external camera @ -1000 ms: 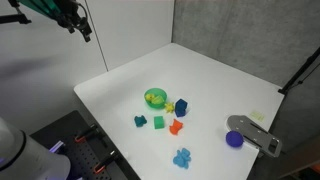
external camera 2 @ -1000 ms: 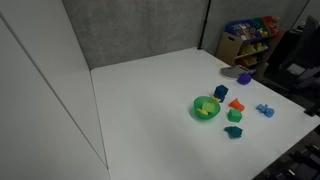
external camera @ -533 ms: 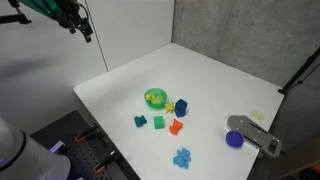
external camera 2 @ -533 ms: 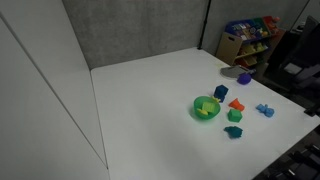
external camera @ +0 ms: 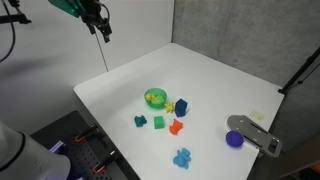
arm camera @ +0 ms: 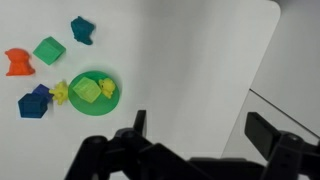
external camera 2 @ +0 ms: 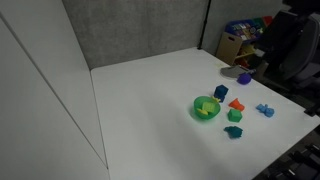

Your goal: Pick up the lime green block from the bowl and put it on the table

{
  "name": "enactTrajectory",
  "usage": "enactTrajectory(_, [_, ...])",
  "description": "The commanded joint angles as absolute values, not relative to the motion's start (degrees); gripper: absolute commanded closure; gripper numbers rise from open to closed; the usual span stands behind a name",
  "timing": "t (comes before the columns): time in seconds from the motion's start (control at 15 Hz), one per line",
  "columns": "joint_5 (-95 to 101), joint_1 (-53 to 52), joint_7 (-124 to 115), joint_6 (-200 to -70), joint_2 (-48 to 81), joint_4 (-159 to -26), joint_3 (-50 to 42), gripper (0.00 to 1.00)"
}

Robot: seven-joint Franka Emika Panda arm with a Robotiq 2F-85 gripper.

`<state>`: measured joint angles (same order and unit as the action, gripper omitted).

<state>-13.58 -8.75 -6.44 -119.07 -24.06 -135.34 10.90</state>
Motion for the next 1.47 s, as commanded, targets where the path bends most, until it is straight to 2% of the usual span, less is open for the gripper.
enactTrajectory(0.0, [-11.3, -6.7, -8.5, -119.2, -15.6, -129.3, 9.7, 0.0])
enactTrajectory(0.53, [-8.7, -4.0, -10.7, -125.8, 1.1, -123.3, 6.3, 0.0])
enactTrajectory(1.07, [3.3, -5.2, -12.7, -134.6, 15.7, -119.6, 3.1, 0.0])
enactTrajectory(1.33, [4.4, -5.7, -11.9, -134.6, 19.9, -117.6, 2.2, 0.0])
enactTrajectory(1.4, [-0.2, -4.4, -8.2, -132.5, 19.6, -116.8, 3.8, 0.0])
